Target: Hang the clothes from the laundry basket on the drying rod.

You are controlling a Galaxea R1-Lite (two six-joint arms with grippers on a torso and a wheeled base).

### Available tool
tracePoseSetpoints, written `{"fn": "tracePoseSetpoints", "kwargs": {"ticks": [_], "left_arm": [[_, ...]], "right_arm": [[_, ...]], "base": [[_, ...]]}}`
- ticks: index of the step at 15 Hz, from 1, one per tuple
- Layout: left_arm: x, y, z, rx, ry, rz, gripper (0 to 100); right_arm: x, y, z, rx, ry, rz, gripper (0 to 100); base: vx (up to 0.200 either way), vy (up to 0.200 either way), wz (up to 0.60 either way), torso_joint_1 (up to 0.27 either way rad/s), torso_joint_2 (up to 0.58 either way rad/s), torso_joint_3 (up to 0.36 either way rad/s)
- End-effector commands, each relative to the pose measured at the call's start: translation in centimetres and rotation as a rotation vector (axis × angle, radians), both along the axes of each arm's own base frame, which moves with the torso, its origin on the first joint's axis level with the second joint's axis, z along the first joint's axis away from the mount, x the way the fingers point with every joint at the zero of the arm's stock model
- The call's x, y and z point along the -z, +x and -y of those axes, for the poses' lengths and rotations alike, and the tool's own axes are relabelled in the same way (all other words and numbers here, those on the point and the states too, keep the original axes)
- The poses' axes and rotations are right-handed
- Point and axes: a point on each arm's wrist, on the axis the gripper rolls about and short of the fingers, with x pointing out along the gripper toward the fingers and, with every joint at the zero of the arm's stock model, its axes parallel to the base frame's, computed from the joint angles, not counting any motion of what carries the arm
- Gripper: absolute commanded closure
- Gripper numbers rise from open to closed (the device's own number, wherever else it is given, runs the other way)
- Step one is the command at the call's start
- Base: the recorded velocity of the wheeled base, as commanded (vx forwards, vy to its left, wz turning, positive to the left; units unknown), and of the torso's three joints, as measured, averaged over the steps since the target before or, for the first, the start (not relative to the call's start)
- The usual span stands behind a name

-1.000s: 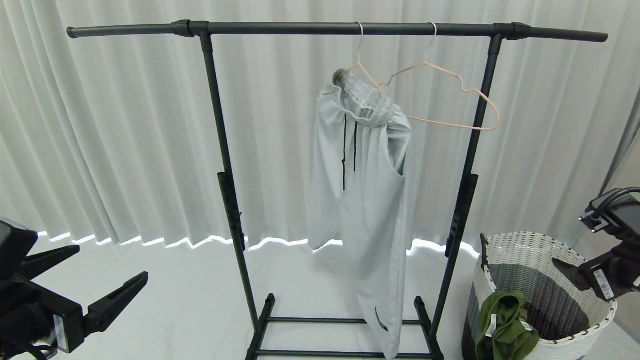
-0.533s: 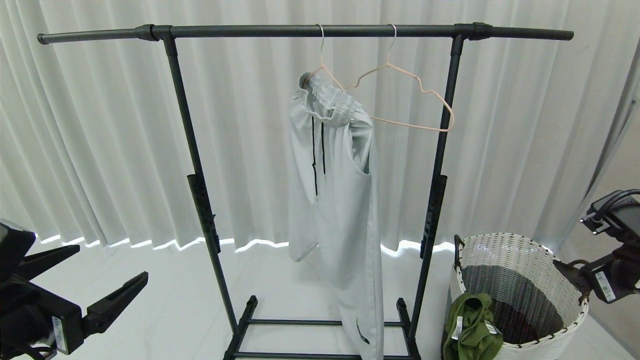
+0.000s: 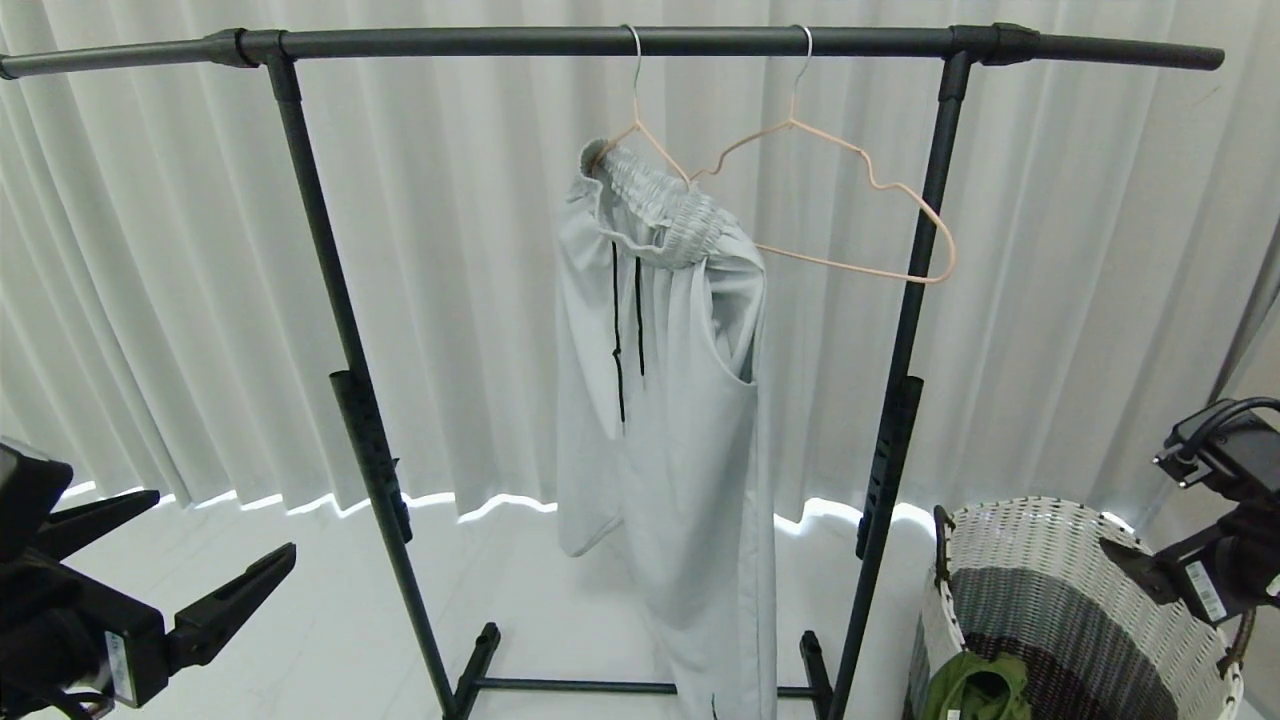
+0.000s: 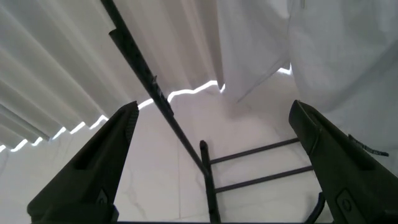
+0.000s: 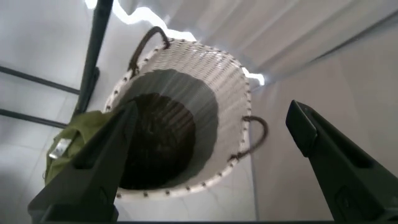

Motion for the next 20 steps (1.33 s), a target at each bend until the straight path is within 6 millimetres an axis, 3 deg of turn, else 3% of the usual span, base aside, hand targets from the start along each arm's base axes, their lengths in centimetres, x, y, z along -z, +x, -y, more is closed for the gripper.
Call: {"fn": "tracePoseSetpoints", "kwargs": {"ticks": [1,4,8,10,13,19,20], "left_arm": [[0.5,0.4,0.0,-0.001,-0.002,-0.034,0],[1.7,0.1,0.0,0.001,-0.003,-0.075,0],[1.8,0.0,-0.1,-0.007,0.022,-0.075,0],[2.1,0.0,-0.2,-0.035,0.117,-0.08,0],[2.1,0.2,-0.2,-0.037,0.111,-0.087,0],[3.5,-1.3,0.0,-0.034,0.015,-0.114,0],[3.8,-1.8,0.4,0.033,-0.012,-0.111,0]], "right_arm": [[1.5,0.1,-0.2,-0.054,0.02,-0.075,0],[5.2,-0.1,-0.3,-0.082,0.005,-0.246,0],[8.8,-1.9,-0.3,-0.096,-0.021,-0.427,0],[9.5,-2.3,-0.5,-0.129,-0.011,-0.473,0],[10.1,-1.9,-0.6,-0.133,-0.008,-0.509,0],[12.6,0.3,-1.2,-0.115,0.004,-0.566,0],[13.3,0.5,-1.3,-0.117,-0.002,-0.591,0]], "base": [[0.2,0.0,0.0,0.007,0.01,0.002],[0.0,0.0,0.0,0.0,0.0,0.0],[0.0,0.0,0.0,0.0,0.0,0.0],[0.0,0.0,0.0,0.0,0.0,0.0],[0.0,0.0,0.0,0.0,0.0,0.0],[0.0,0.0,0.0,0.0,0.0,0.0],[0.0,0.0,0.0,0.0,0.0,0.0]]}}
